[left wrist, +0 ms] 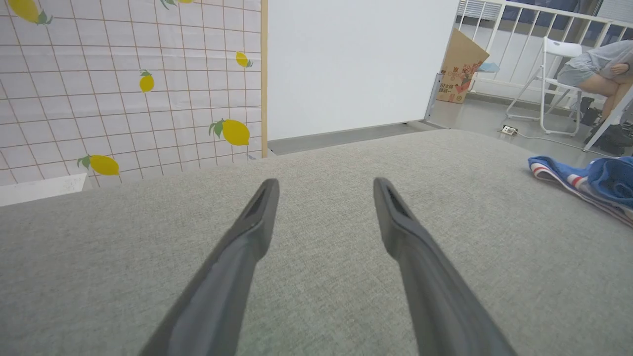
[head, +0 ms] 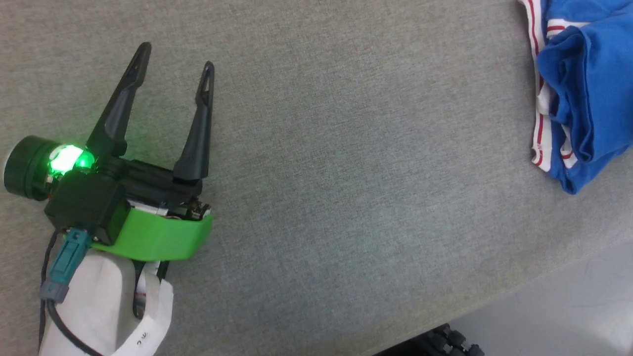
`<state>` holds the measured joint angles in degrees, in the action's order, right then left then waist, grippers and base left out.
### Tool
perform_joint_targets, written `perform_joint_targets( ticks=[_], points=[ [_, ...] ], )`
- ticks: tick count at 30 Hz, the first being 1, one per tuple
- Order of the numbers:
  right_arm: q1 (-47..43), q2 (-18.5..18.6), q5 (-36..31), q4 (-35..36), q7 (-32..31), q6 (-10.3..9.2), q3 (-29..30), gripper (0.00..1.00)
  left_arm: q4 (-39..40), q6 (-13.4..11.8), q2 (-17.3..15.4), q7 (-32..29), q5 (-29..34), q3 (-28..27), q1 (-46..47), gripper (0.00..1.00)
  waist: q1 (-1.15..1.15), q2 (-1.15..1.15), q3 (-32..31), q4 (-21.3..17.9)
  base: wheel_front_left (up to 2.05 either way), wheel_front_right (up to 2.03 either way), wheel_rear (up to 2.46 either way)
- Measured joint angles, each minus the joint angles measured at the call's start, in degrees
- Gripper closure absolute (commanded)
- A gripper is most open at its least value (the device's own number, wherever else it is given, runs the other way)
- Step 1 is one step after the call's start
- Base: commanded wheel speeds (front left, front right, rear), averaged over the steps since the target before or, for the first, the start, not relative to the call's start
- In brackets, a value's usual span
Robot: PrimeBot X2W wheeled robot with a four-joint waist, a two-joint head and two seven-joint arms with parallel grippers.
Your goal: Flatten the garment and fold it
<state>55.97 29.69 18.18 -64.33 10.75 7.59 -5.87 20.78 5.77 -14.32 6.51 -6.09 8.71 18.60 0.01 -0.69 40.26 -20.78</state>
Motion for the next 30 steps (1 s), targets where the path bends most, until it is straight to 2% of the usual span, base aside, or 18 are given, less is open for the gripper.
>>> perform_joint_targets(
  ticks=[8,13,20,21,22,25,30],
  points=[
    [-4.0,2.3,-9.0,-2.3,3.7,0.01,4.8,0.0,-5.5,-2.1,1.5,3.7,-2.6,-1.3,-5.4,0.0,0.0,0.0,-6.5,0.8,0.0,0.0,0.0],
    [-14.0,1.6,-13.4,5.7,3.9,0.0,11.3,0.0,-9.2,-3.4,3.7,5.4,-4.1,-1.5,-9.1,0.0,-0.01,0.0,-12.5,1.2,0.0,0.0,0.0],
    [-30.4,-7.3,-17.8,21.8,4.0,0.0,19.9,0.0,-13.7,-4.4,5.0,6.8,-5.9,-1.9,-13.6,0.0,-0.02,0.0,-20.5,2.5,0.0,0.0,0.0],
    [-37.3,-13.3,-18.7,31.6,3.9,0.0,21.9,0.0,-16.1,-4.5,5.3,7.3,-6.6,-2.4,-15.5,0.0,-0.02,0.0,-24.4,3.8,0.0,0.0,0.0],
    [-38.6,-14.7,-18.7,34.1,3.2,0.0,21.8,0.0,-16.7,-4.6,5.3,7.4,-6.6,-2.6,-15.9,0.0,-0.02,0.0,-25.3,4.2,0.0,0.0,0.0],
    [-41.6,-17.6,-18.7,41.0,0.9,0.0,21.0,0.0,-18.3,-4.6,5.4,7.8,-6.9,-2.9,-16.5,0.0,-0.02,0.0,-27.3,5.6,0.0,0.0,0.0],
    [-44.2,-20.3,-18.2,50.9,-2.4,0.0,18.7,0.0,-21.1,-4.6,5.8,8.0,-7.5,-3.6,-17.2,0.0,-0.02,0.0,-30.1,8.3,0.0,0.0,0.0]
  ],
)
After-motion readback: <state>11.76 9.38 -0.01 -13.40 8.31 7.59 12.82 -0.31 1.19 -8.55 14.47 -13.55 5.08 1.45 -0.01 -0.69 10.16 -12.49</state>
